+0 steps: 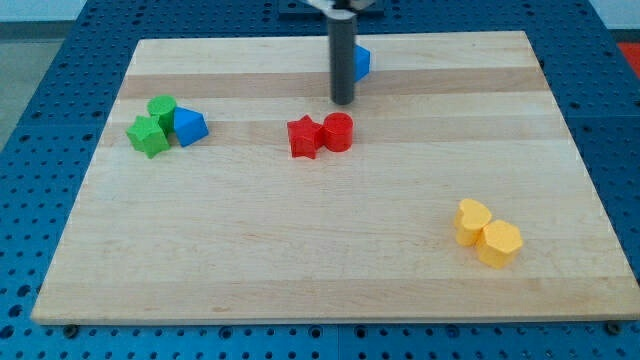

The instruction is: Slide the blue cube to the blue triangle

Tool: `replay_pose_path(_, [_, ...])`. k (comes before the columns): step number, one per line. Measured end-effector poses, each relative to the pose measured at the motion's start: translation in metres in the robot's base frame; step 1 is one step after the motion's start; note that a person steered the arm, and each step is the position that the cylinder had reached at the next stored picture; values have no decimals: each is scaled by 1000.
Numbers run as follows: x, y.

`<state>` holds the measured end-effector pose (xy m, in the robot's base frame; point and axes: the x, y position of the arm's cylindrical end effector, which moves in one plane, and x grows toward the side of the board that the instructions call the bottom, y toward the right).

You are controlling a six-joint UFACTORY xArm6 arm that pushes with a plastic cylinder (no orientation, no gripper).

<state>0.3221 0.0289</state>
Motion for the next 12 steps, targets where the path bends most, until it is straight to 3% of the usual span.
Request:
replay_pose_path(2, [-38,56])
replay_pose_path(4, [-73,55])
replay_pose_path(8, [-66,-5])
replay_pose_path(12, [-19,-73])
